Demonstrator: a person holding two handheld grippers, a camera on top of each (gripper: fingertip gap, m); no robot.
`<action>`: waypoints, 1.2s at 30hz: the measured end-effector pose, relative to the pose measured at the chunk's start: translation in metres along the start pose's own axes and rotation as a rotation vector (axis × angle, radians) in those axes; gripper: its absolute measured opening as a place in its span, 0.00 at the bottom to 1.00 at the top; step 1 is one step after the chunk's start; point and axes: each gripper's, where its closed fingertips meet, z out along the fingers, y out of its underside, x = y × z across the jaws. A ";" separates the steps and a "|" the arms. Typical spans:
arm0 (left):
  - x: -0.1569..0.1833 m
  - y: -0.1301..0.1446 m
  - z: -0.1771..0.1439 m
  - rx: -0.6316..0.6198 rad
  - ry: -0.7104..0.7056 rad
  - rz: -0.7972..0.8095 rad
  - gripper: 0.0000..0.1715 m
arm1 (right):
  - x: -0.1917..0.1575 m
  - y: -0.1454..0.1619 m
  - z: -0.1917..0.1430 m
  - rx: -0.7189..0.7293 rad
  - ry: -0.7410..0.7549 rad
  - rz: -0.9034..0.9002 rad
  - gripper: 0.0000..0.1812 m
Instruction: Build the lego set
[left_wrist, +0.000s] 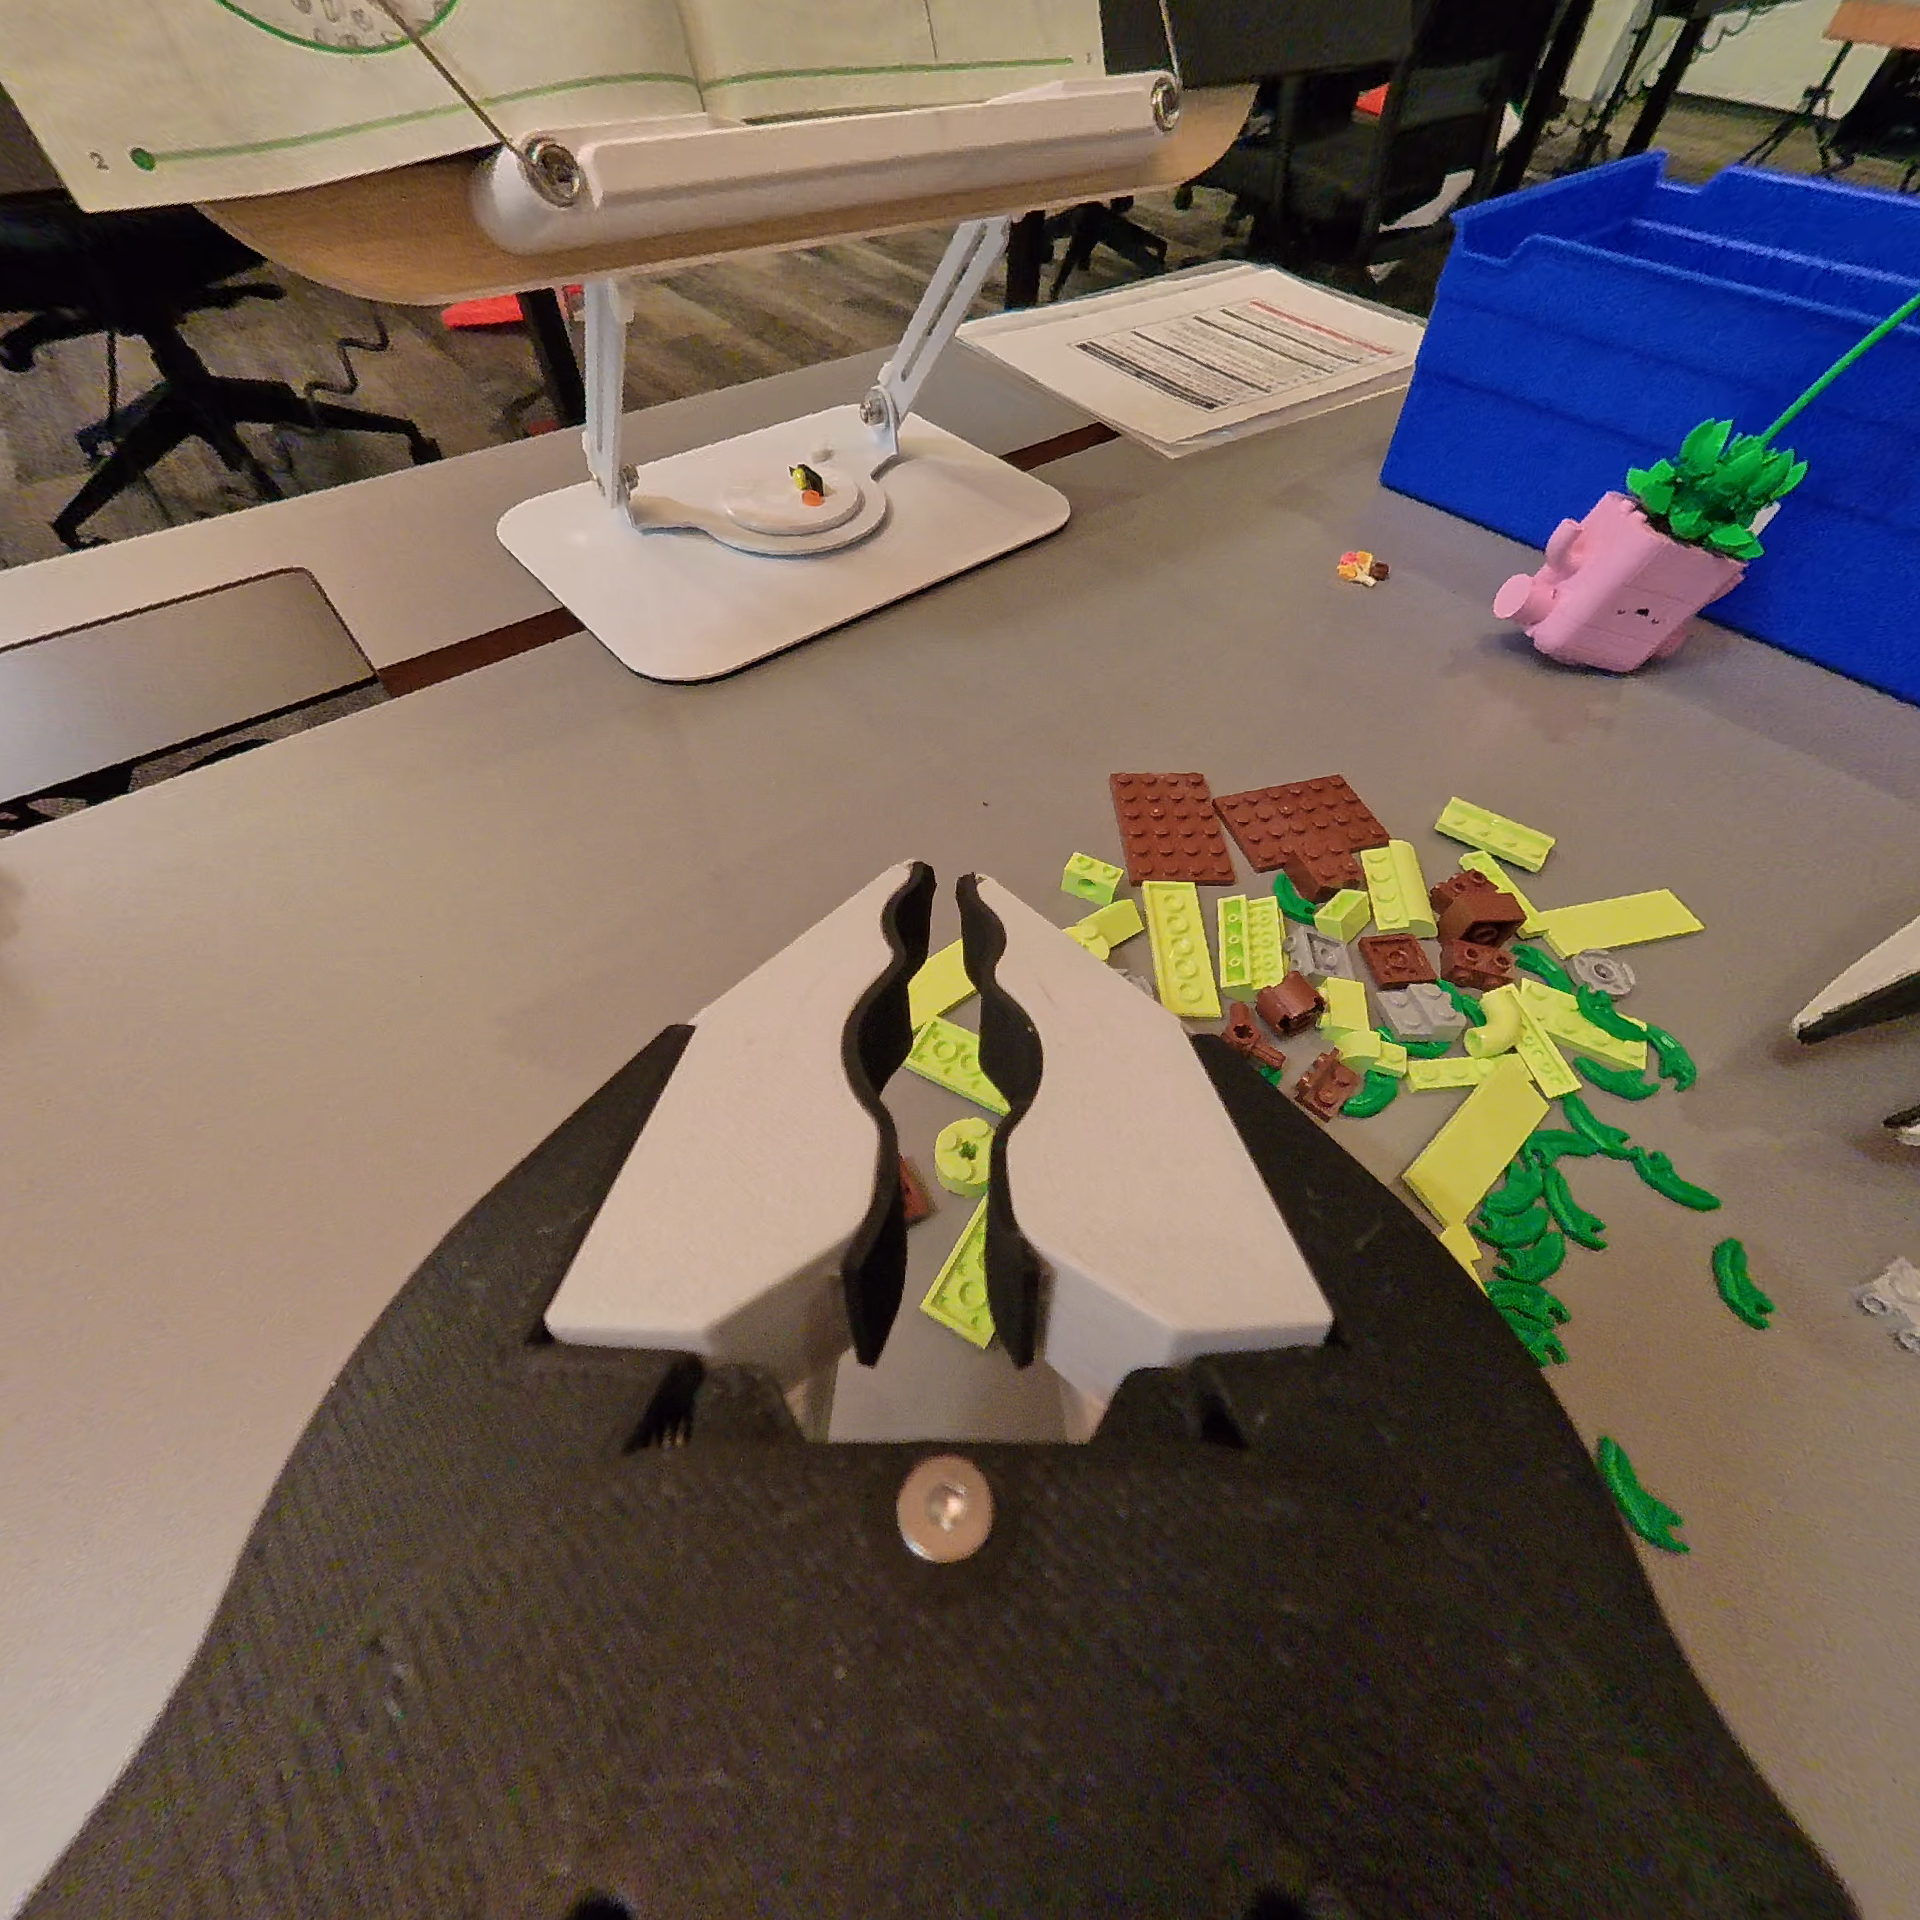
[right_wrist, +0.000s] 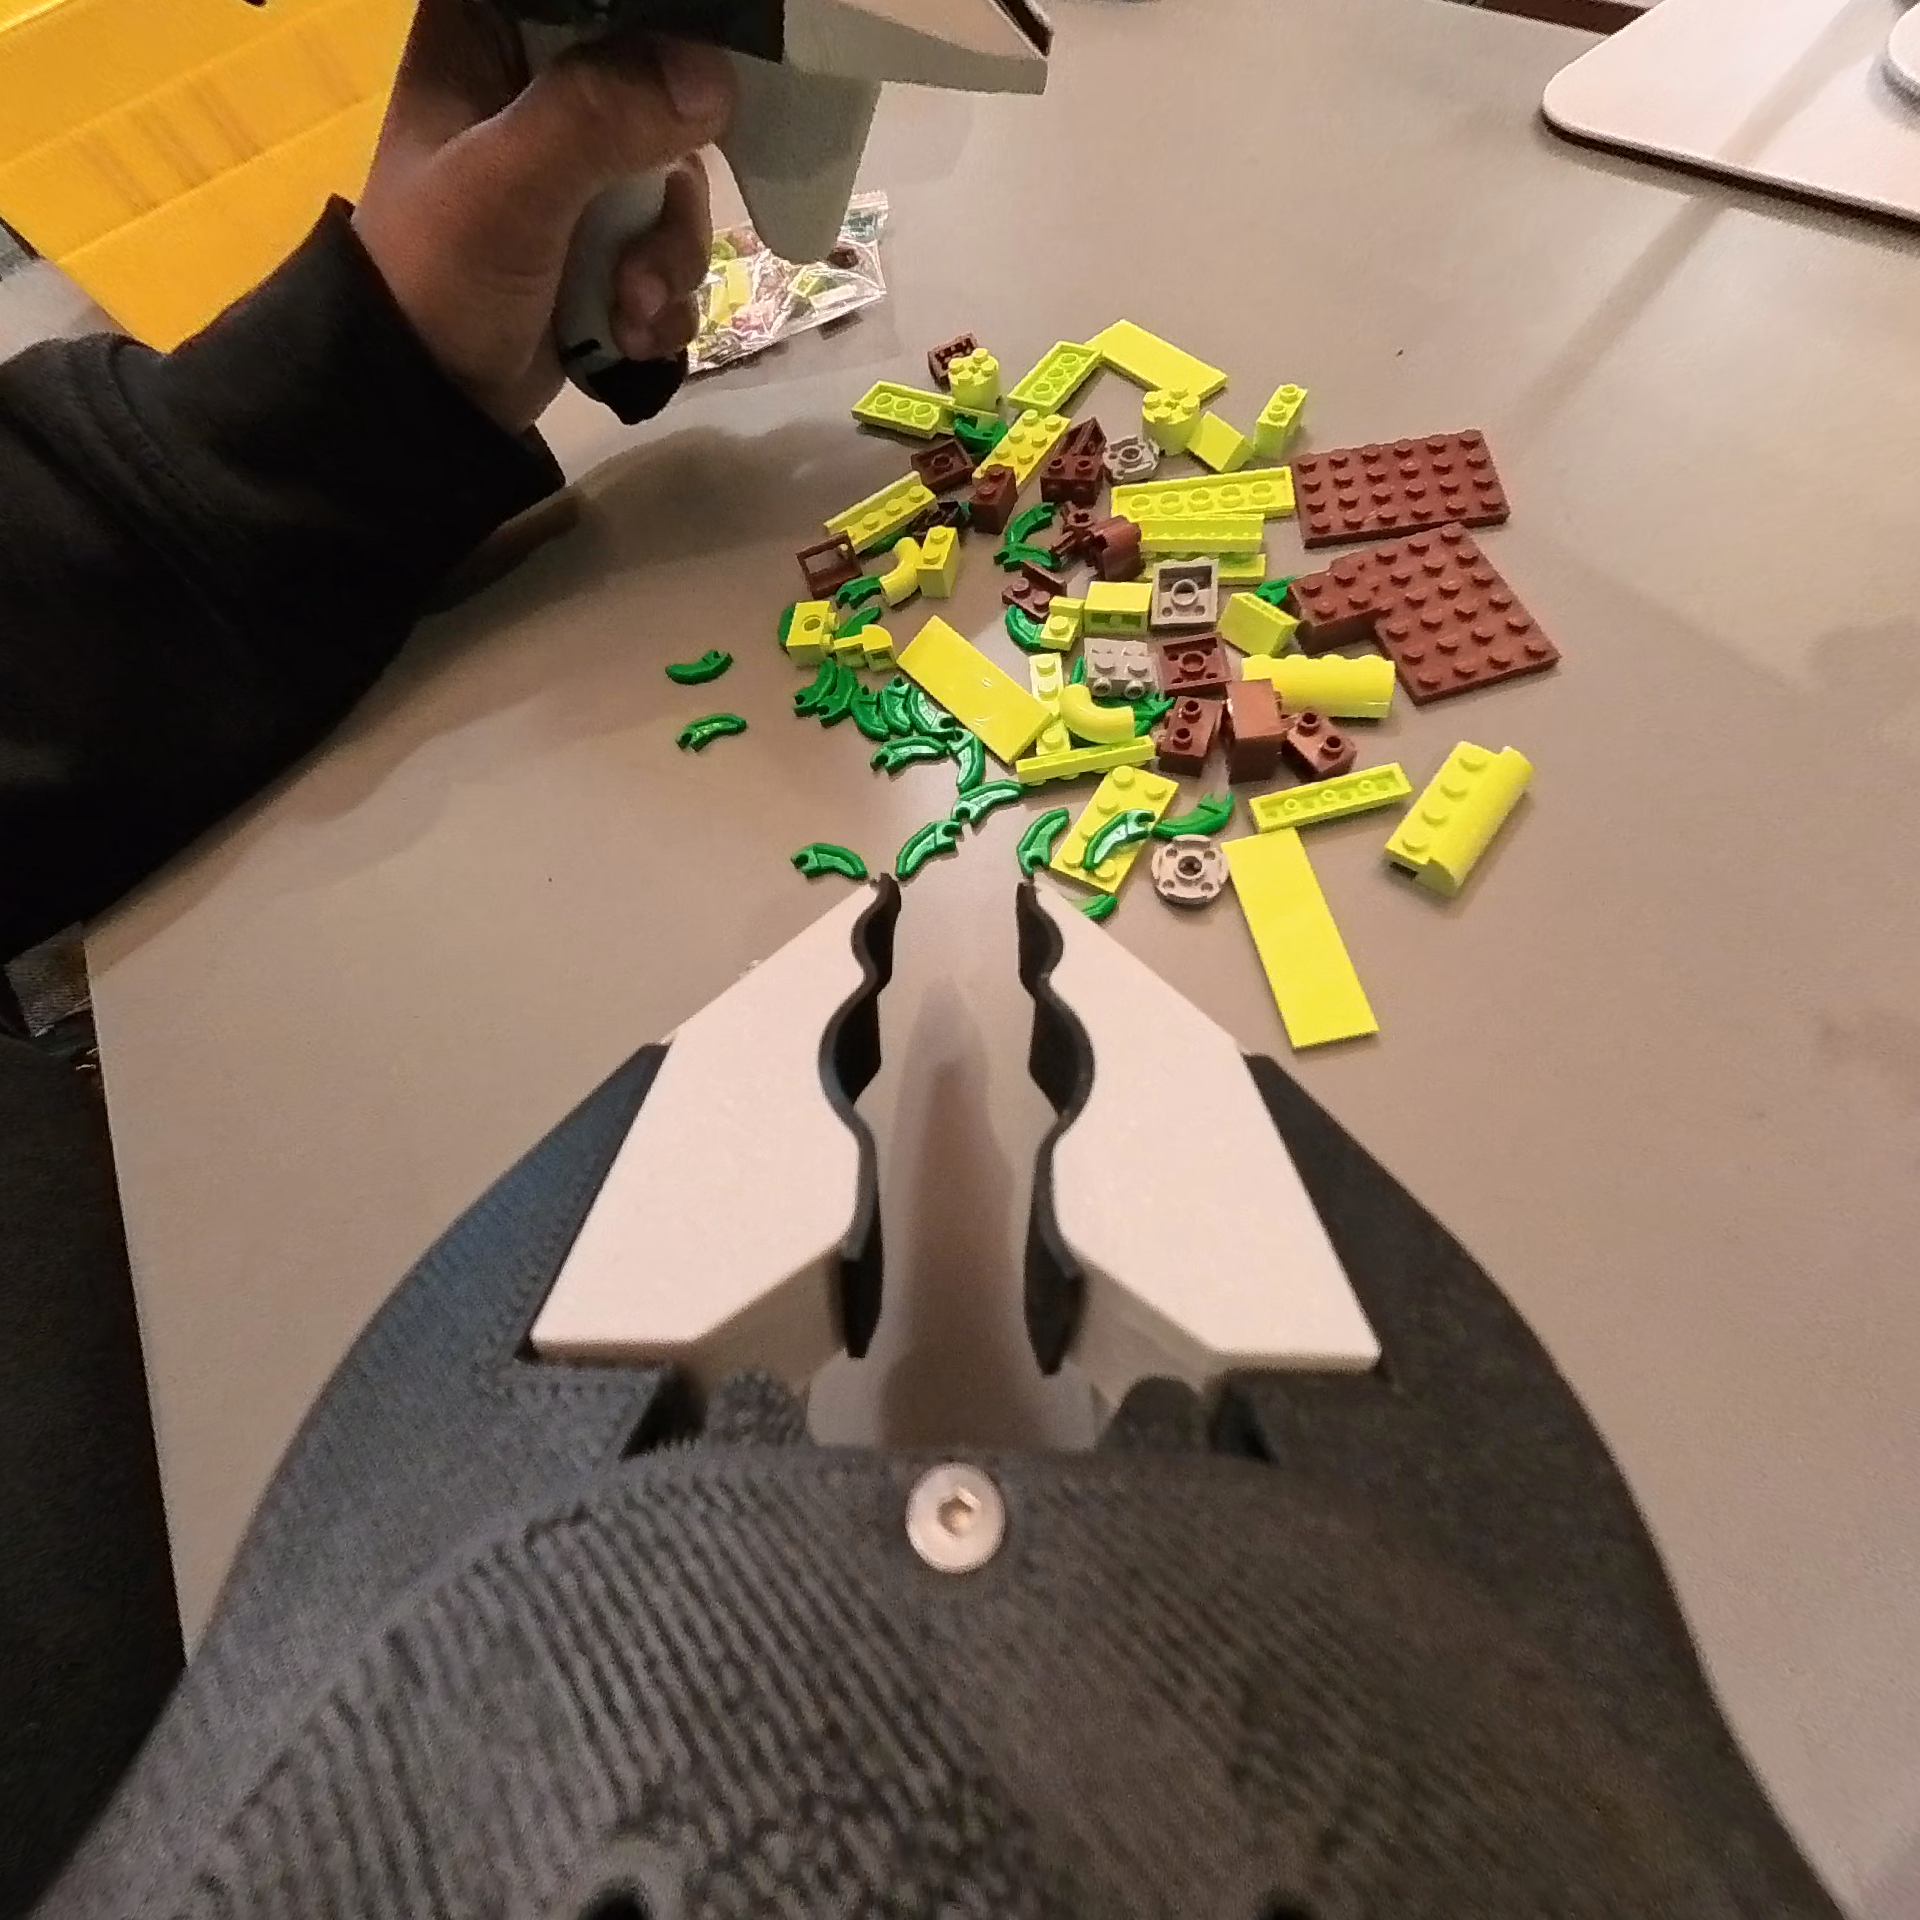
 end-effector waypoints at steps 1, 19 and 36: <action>0.000 0.000 0.000 0.000 0.000 0.000 0.02 | 0.000 0.000 0.000 0.000 0.000 0.000 0.12; 0.000 -0.001 0.000 0.008 -0.005 0.004 0.02 | 0.000 0.000 0.000 0.000 0.002 -0.002 0.12; -0.060 -0.005 -0.036 0.064 -0.194 -0.098 0.00 | 0.000 0.000 0.000 -0.003 0.006 -0.008 0.12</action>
